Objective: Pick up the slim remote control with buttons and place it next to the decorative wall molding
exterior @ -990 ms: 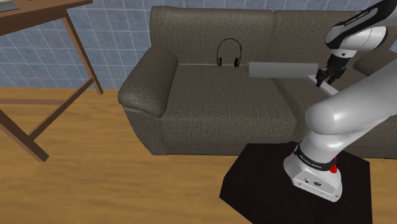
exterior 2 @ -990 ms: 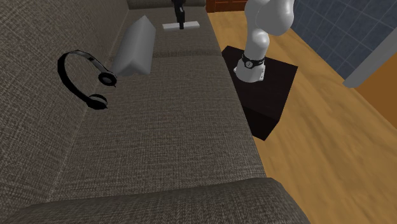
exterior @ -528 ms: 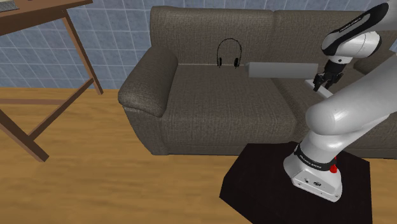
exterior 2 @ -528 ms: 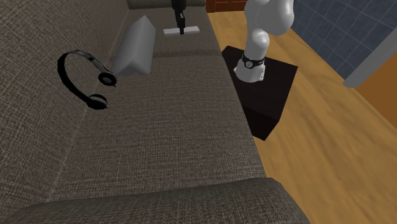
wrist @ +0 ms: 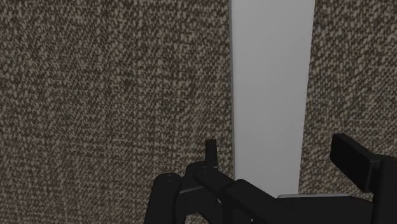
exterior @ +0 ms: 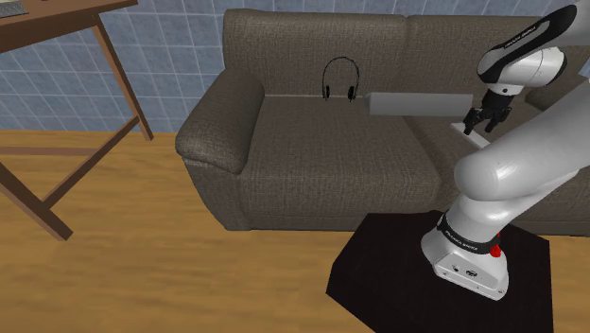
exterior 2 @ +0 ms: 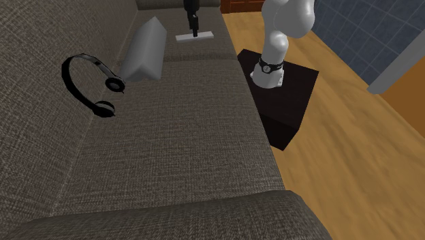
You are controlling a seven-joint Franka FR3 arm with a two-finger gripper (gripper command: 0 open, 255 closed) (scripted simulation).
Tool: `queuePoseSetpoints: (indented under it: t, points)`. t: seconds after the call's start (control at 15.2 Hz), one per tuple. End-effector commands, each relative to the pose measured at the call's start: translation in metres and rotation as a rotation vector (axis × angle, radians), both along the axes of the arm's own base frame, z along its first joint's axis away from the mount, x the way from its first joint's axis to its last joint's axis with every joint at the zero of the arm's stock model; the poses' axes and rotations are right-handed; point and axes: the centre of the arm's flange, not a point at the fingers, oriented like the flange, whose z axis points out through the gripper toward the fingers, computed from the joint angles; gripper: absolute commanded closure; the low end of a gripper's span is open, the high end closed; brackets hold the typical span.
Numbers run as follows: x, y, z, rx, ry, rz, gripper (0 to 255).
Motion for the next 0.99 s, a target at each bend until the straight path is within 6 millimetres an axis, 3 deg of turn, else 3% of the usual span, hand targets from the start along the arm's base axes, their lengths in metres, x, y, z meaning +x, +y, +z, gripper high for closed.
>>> queuePoseSetpoints:
  t: [0.0,0.13,0.4,0.92]
  points:
    - [0.000,0.000,0.000,0.000,0.000,0.000,0]
    - [0.000,0.000,0.000,0.000,0.000,0.000,0]
    - [0.000,0.001,0.050,0.000,0.000,0.000,0]
    - [0.000,0.001,0.050,0.000,0.000,0.000,0]
